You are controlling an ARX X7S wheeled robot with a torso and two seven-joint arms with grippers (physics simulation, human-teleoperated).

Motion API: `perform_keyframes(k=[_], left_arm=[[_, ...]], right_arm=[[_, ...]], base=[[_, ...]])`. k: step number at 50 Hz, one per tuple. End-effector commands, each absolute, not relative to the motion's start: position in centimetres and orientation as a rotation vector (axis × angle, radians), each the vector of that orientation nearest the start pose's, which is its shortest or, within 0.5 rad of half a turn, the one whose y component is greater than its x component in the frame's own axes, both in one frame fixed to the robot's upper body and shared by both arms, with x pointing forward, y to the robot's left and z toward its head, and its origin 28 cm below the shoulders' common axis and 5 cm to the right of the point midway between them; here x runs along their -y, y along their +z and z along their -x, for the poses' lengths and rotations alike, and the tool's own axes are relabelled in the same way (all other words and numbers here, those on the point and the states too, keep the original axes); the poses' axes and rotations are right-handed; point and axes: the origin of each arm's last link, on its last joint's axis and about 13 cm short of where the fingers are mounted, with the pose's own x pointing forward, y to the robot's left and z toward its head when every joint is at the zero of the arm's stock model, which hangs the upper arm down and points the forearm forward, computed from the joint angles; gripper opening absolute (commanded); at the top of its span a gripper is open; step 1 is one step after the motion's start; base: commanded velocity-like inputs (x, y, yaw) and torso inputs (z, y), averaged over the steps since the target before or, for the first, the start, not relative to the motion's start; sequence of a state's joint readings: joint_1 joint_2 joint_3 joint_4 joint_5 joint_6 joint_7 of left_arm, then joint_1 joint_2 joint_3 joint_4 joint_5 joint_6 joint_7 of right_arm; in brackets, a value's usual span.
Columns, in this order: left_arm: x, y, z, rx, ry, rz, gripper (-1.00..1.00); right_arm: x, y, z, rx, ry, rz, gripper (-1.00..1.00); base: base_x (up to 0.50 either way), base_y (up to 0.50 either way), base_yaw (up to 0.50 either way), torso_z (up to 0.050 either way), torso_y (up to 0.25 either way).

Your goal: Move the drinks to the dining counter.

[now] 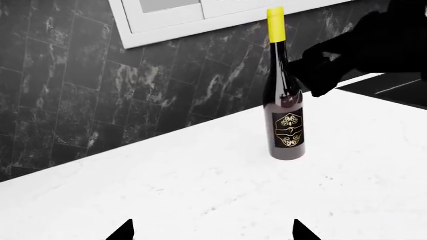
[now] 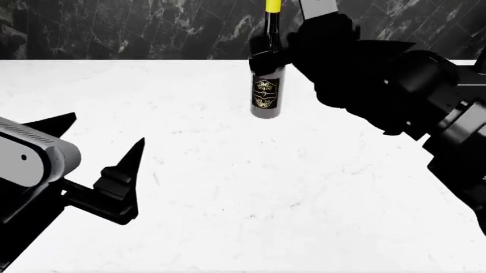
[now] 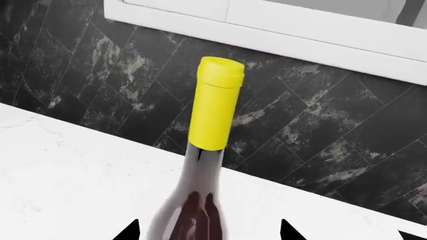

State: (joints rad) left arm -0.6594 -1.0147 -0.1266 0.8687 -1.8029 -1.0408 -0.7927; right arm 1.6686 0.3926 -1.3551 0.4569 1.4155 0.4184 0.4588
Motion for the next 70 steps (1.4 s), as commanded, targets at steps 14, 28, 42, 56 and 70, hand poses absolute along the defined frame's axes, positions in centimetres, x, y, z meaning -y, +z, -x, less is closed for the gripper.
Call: perform_keyframes(k=[14,28,42,56,70], left_arm=[[-26.7,26.0,-15.9,-0.034,-0.286,-0.208,1.0],[-26.7,25.4,-16.6,-0.056,-0.29,-0.205,1.0],[-26.8,25.0,-16.9,-0.069,-0.286,-0.202,1.0],[-26.8,24.7,-17.1,-0.075,-0.294,-0.203,1.0],[-26.7,24.4,-17.2,-0.079,-0.297,-0.202,1.0]], right_arm=[[6.4,32.8,-41.3,-0.041,0.255,0.175,1.0],[6.2,32.3,-42.9,-0.086,0.302,0.17,1.0],[6.6,31.6,-43.0,-0.108,0.29,0.165,1.0],[6.7,31.1,-43.1,-0.115,0.41,0.141,-1.0],[7.2,31.1,-43.2,-0.11,0.41,0.133,-1.0]], base=[[0.0,0.0,0.0,0.0,0.001],[0.0,0.0,0.0,0.0,0.0],[0.0,0.0,0.0,0.0,0.0],[0.0,0.0,0.0,0.0,0.0],[0.0,0.0,0.0,0.0,0.0]])
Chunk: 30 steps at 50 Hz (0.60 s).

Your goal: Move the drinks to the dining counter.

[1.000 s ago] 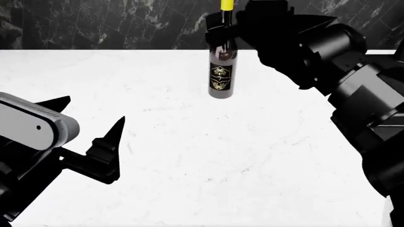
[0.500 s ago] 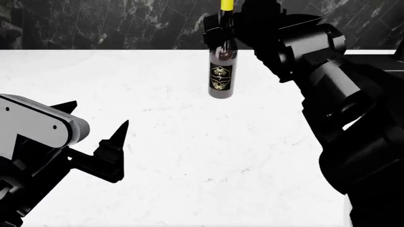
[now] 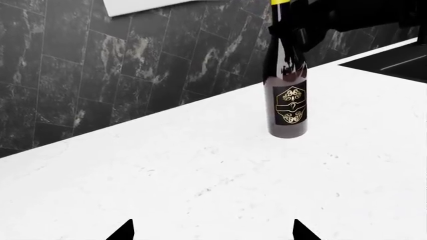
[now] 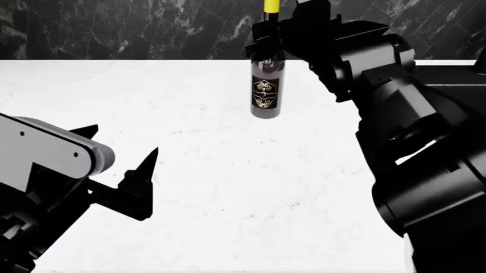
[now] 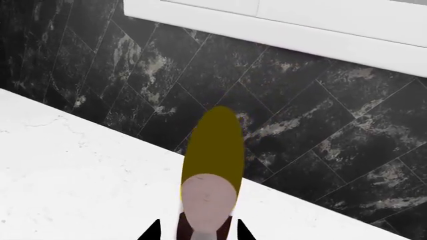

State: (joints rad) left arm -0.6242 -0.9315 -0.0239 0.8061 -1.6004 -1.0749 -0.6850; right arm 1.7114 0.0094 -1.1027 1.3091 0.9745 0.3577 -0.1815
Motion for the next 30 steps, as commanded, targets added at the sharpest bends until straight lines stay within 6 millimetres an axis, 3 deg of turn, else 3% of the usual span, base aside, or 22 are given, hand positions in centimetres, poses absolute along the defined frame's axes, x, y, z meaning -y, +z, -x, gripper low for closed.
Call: perform_keyframes(k=[1,8,14,18,20,23,25,27,30], left_arm=[[-26.7,24.4,-17.2,-0.079,-0.296,-0.202,1.0],[-27.0,24.3,-16.9,-0.081,-0.283,-0.198,1.0],[-27.1,24.5,-16.6,-0.069,-0.28,-0.191,1.0],[-27.2,24.7,-16.2,-0.058,-0.279,-0.183,1.0],[-27.2,24.8,-16.0,-0.054,-0.278,-0.183,1.0],[-27.2,25.1,-15.7,-0.044,-0.275,-0.181,1.0],[-27.2,25.2,-15.5,-0.039,-0.275,-0.183,1.0],[-27.2,25.3,-15.4,-0.033,-0.275,-0.183,1.0],[-27.2,25.2,-15.4,-0.034,-0.273,-0.183,1.0]], right_arm=[[7.2,31.1,-43.2,-0.109,0.408,0.132,-1.0],[7.7,31.1,-43.2,-0.105,0.383,0.125,-1.0],[8.2,33.1,-43.0,-0.043,0.309,0.144,-1.0],[7.9,34.6,-40.6,0.008,0.321,0.123,-1.0],[7.6,35.0,-39.1,0.011,0.251,0.233,-1.0],[7.2,36.1,-37.1,0.05,0.318,0.177,-1.0],[7.1,36.2,-36.2,0.064,0.353,0.201,-1.0],[7.0,36.3,-35.0,0.194,0.258,0.268,-1.0],[7.0,36.3,-34.6,0.184,0.284,0.254,-1.0]], base=[[0.0,0.0,0.0,0.0,0.0],[0.0,0.0,0.0,0.0,0.0],[0.0,0.0,0.0,0.0,0.0],[0.0,0.0,0.0,0.0,0.003],[0.0,0.0,0.0,0.0,0.0],[0.0,0.0,0.0,0.0,0.003],[0.0,0.0,0.0,0.005,0.006],[0.0,0.0,0.0,0.0,0.0],[0.0,0.0,0.0,0.0,0.003]])
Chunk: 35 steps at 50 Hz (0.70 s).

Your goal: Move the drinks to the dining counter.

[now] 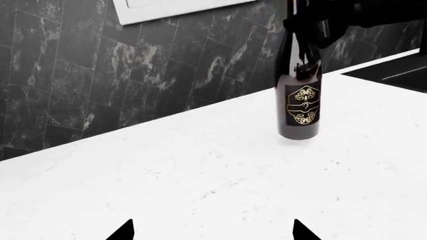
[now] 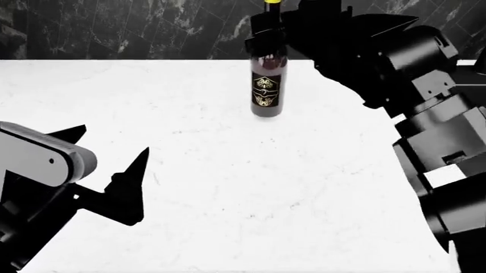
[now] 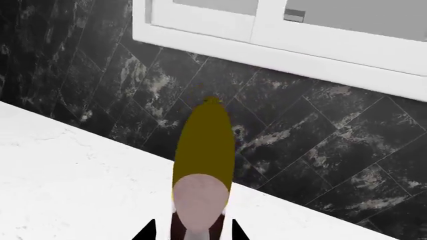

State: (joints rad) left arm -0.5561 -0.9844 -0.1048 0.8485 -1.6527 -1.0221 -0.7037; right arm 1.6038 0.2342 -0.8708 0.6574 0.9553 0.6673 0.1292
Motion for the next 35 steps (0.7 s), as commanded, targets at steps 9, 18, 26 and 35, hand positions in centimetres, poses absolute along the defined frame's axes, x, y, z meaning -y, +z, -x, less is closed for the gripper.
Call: perform_keyframes(k=[9,18,26,35], left_arm=[[-26.9,25.4,-15.6,-0.032,-0.282,-0.189,1.0],[-26.9,25.5,-15.5,-0.028,-0.285,-0.188,1.0],[-27.0,25.5,-15.3,-0.026,-0.28,-0.186,1.0],[-27.1,25.6,-15.3,-0.022,-0.277,-0.185,1.0]], right_arm=[[6.3,36.1,-33.5,0.197,0.332,0.282,-1.0],[6.3,35.9,-33.1,0.198,0.357,0.265,-1.0],[6.1,36.1,-32.9,0.215,0.353,0.267,-1.0],[5.9,36.3,-33.0,0.209,0.354,0.27,-1.0]], base=[[-0.28,0.0,0.0,0.001,0.003],[-0.5,0.0,0.0,0.0,0.001],[-0.5,0.13,0.0,0.001,0.0],[-0.5,0.31,0.0,0.001,0.001]])
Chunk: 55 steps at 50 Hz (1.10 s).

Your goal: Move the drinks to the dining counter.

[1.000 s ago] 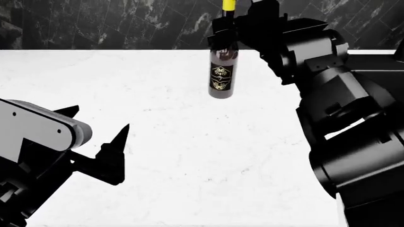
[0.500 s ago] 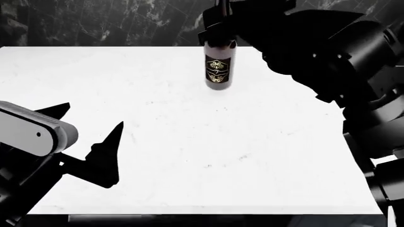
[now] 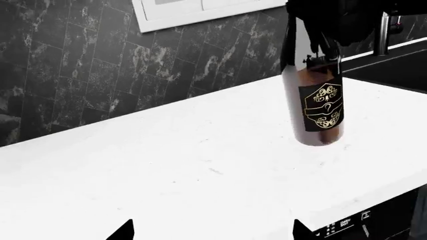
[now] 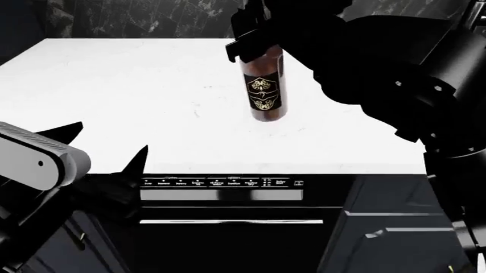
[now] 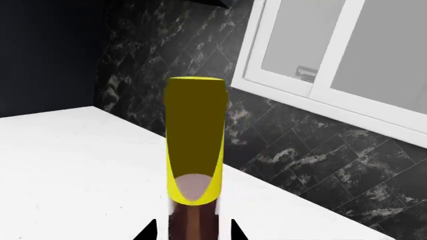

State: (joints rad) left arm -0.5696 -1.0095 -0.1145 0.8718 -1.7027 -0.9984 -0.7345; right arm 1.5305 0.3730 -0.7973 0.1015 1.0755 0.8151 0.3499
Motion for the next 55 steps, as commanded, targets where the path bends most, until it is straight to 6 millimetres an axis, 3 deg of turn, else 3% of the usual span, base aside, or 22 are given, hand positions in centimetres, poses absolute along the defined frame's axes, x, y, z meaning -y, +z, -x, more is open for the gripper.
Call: perform_keyframes(k=[1,18,55], left_arm=[[-27.13,25.6,-15.26,-0.022,-0.276,-0.184,1.0],[-27.17,25.55,-15.18,-0.025,-0.275,-0.186,1.0],[-27.13,25.74,-15.06,-0.022,-0.278,-0.187,1.0]], right_arm=[[5.89,36.32,-33.06,0.216,0.329,0.289,-1.0],[5.84,36.0,-33.42,0.219,0.3,0.367,-1.0],[5.53,36.47,-33.14,0.233,0.337,0.379,-1.0]], base=[[-0.5,0.31,0.0,0.0,0.0],[-0.46,0.04,0.32,0.001,0.001],[-0.31,-0.06,0.5,0.001,0.002]])
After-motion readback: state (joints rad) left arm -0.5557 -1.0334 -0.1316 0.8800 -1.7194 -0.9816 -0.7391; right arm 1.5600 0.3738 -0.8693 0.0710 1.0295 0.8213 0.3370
